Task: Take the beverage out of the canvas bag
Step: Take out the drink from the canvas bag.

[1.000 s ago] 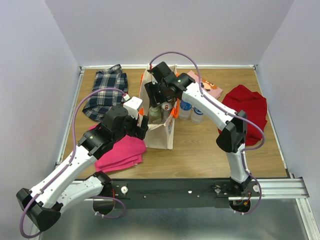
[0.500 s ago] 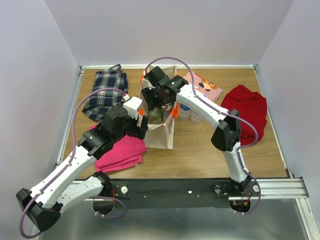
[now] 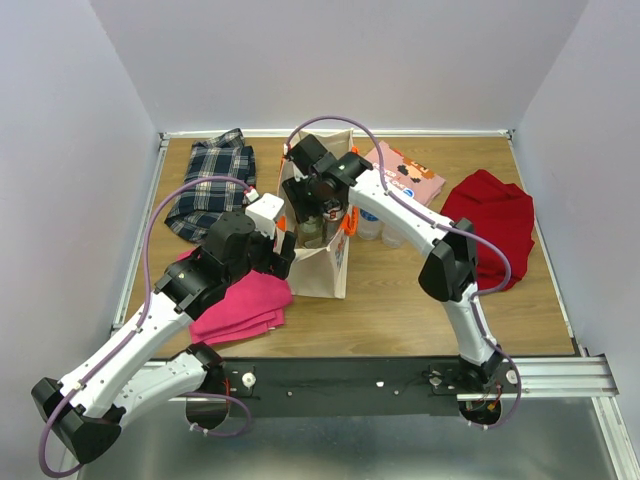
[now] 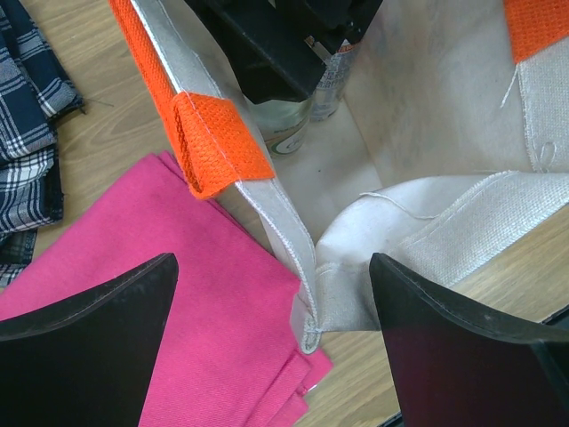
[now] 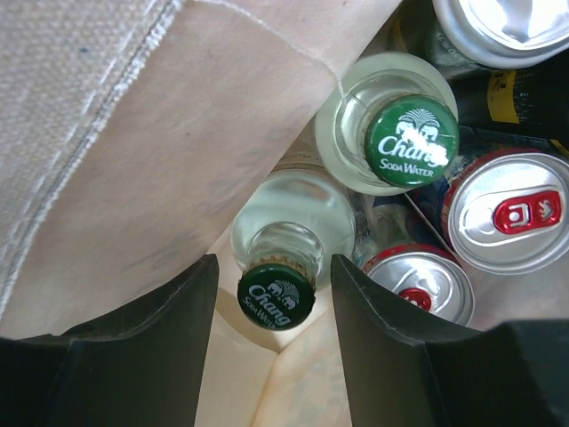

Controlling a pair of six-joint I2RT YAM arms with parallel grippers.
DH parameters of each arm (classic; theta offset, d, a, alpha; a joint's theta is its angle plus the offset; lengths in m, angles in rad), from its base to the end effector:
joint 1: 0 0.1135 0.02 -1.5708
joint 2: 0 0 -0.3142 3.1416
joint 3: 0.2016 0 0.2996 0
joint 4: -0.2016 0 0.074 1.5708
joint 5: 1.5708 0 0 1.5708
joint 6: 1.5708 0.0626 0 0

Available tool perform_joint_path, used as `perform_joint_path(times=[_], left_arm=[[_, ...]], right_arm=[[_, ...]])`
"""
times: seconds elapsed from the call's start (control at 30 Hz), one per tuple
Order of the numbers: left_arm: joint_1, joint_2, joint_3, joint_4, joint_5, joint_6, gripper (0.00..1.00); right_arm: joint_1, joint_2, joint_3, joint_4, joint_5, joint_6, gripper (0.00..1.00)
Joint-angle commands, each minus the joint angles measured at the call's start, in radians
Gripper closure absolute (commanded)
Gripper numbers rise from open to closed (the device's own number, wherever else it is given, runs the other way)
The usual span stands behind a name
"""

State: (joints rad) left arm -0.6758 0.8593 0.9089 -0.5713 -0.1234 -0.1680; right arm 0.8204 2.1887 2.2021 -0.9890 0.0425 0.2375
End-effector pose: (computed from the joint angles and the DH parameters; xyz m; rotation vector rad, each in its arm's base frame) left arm 0.1788 -0.1335 0.3581 0.4569 2.0609 -0.3810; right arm 0.3915 0.4160 0.3205 -0.7265 2.4805 0.3526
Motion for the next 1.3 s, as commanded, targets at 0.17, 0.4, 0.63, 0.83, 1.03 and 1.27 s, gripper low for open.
perform_joint_path(times=[0.17,0.4,0.63,0.83,1.03,1.27], left_arm=[[-0.001,-0.013,0.001,-0.035,-0.044,0.022,0.02],[-0.001,-0.009,0.001,-0.036,-0.048,0.025,0.02],[-0.001,-0.014,0.001,-0.035,-0.050,0.022,0.02],[-0.001,-0.013,0.005,-0.036,-0.050,0.025,0.02],[-0.001,-0.017,-0.002,-0.036,-0.050,0.024,0.02],[-0.001,-0.019,0.008,-0.038,-0.048,0.022,0.02]], right_arm=[[0.016,0.022,0.015,-0.030,-0.010,-0.010,0.55],[0.019,0.019,0.007,-0.030,-0.015,-0.012,0.69],[0.023,0.003,0.008,-0.013,-0.001,-0.014,0.99],[0.023,-0.044,0.015,0.039,0.028,-0.012,0.99],[0.023,-0.090,0.019,0.088,0.045,-0.003,0.99],[0.023,-0.104,0.035,0.099,0.046,0.002,0.99]])
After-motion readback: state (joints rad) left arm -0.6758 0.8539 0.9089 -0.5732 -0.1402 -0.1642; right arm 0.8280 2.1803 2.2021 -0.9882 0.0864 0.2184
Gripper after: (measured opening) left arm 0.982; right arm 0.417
